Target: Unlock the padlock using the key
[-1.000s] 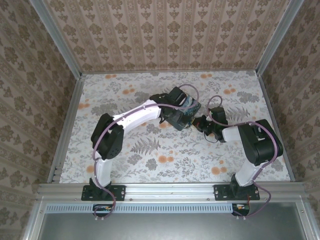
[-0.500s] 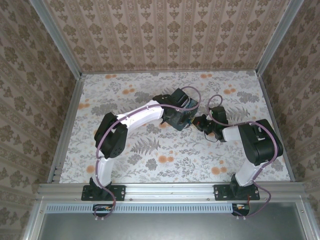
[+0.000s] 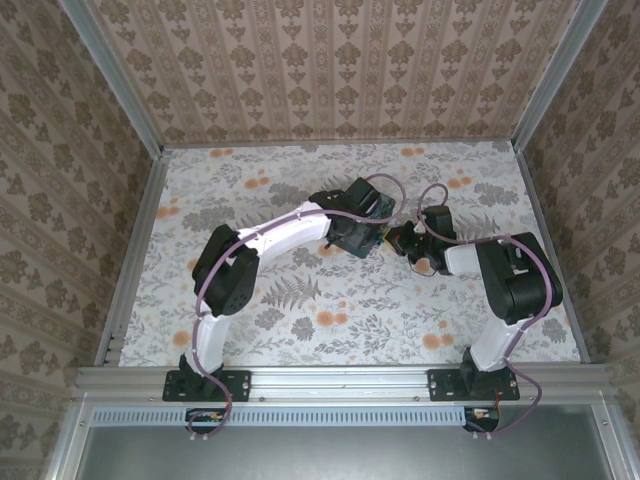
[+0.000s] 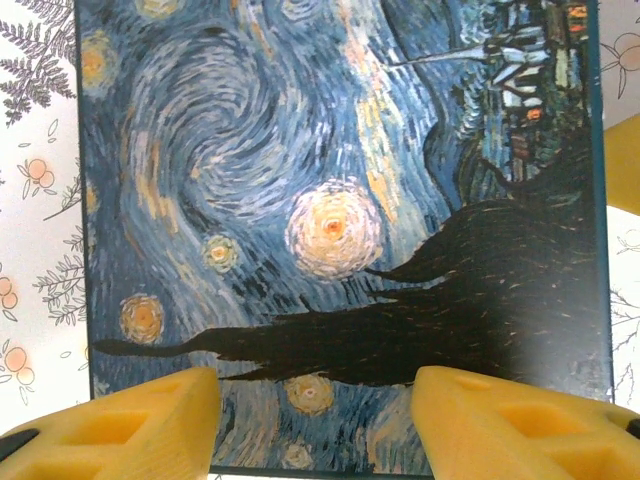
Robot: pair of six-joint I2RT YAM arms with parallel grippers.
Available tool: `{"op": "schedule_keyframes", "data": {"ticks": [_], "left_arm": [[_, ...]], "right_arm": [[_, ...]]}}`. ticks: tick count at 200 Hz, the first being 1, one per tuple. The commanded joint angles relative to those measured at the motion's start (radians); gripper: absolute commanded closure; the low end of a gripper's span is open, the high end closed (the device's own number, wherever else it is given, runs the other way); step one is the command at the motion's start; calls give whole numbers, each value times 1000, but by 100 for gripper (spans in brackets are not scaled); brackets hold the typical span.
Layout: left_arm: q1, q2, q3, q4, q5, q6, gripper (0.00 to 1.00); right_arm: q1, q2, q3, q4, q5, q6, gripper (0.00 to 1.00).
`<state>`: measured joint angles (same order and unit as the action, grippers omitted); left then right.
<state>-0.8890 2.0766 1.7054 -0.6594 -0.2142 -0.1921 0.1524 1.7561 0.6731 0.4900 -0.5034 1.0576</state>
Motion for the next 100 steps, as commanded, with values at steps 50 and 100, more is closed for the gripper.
{"op": "schedule_keyframes", "data": {"ticks": [50, 100], "left_arm": [[-4, 99, -33, -86, 17, 26, 40], [-3, 109, -39, -88, 29, 23, 40]], "right_arm": [[-10, 7, 20, 22, 24, 99, 100], [-10, -12, 212, -441, 170, -246, 100]]}}
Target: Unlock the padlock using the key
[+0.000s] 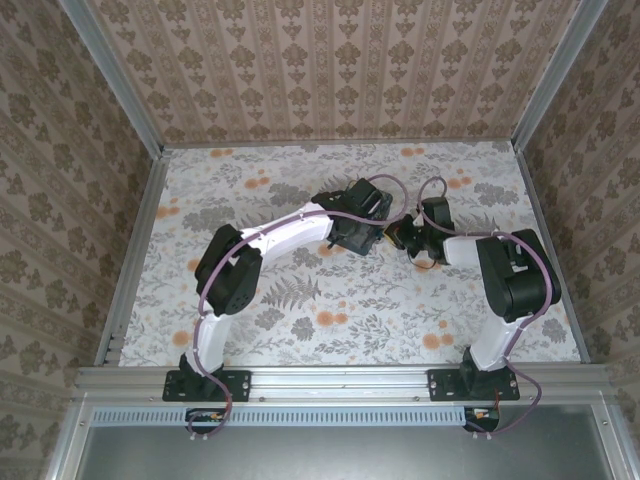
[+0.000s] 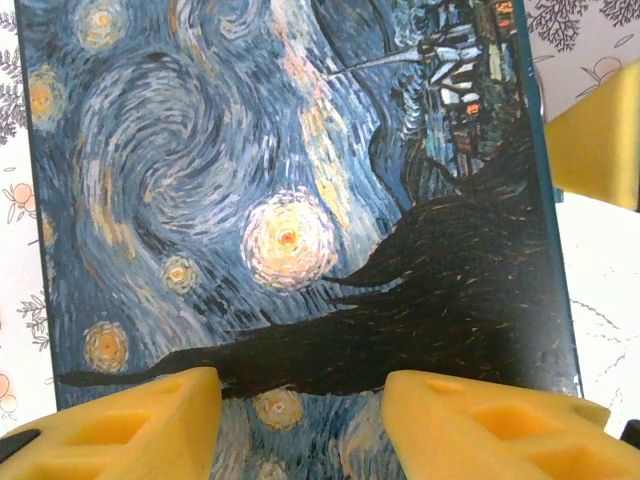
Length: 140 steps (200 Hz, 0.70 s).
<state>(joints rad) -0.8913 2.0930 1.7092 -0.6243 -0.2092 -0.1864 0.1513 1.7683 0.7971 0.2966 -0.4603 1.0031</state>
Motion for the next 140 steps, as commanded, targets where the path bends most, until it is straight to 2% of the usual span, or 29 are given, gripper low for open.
{"op": "schedule_keyframes", "data": {"ticks": [1, 40, 88, 140], "left_arm": [[-1, 93, -43, -123, 24, 17, 40], [-1, 95, -48, -122, 28, 17, 40], [2, 102, -52, -122, 34, 16, 40], [18, 63, -64, -91, 96, -6, 35]], "right_arm": [[-8, -24, 90, -252, 128, -196, 100], [-7, -24, 120, -301, 163, -246, 100], [-7, -25, 97, -203, 101, -185, 100], [-1, -176, -31, -159, 69, -144, 100]]}}
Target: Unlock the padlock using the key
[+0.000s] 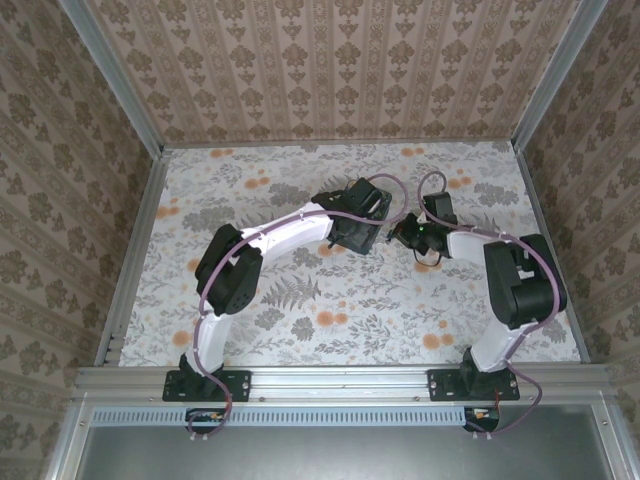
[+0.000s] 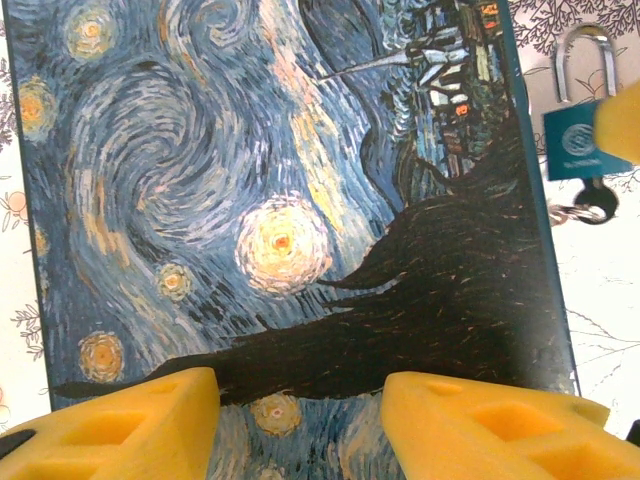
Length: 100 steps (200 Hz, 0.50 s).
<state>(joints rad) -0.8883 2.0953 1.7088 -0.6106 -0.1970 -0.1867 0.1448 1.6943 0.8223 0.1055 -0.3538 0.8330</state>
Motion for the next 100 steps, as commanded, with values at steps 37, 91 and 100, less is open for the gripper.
{"op": "schedule_keyframes", "data": {"ticks": [37, 91, 100], "left_arm": [[37, -27, -79, -59, 160, -38, 27], [74, -216, -142, 11, 246, -99, 11], [83, -254, -162, 23, 249, -109, 9]], "right_arm": [[60, -262, -173, 33, -40, 51, 100], [294, -419, -300, 76, 40, 138, 100], [343, -421, -317, 103, 61, 163, 100]]}}
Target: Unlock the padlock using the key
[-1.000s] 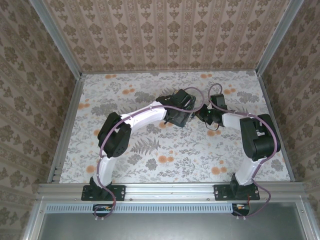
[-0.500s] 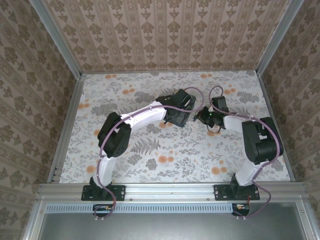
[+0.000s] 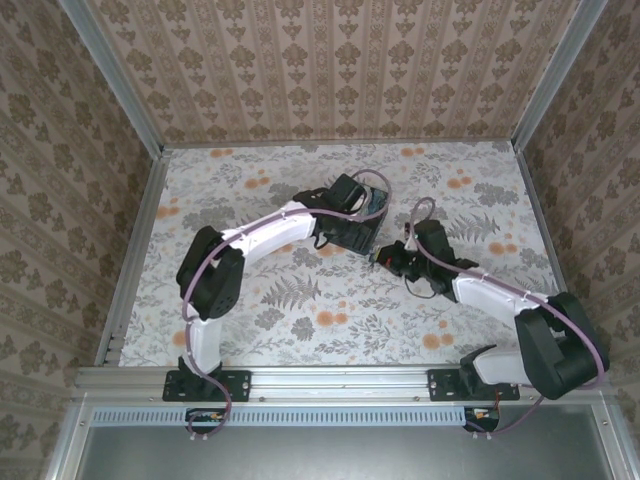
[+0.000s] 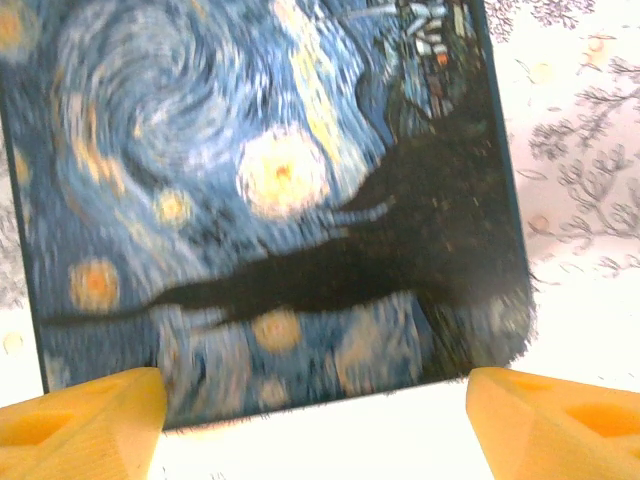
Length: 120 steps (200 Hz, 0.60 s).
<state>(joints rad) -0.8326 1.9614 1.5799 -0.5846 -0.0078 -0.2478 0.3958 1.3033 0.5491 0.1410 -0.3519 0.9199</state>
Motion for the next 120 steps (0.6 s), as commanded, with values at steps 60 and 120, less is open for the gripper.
{"op": "schedule_keyframes", "data": {"ticks": [60, 120], "left_arm": [[113, -377, -185, 33, 49, -114, 3], [189, -590, -392, 47, 55, -163, 2]], "right_arm": [[368, 133, -60, 294, 152, 215, 100], [378, 255, -86, 355, 191, 221, 91]]}}
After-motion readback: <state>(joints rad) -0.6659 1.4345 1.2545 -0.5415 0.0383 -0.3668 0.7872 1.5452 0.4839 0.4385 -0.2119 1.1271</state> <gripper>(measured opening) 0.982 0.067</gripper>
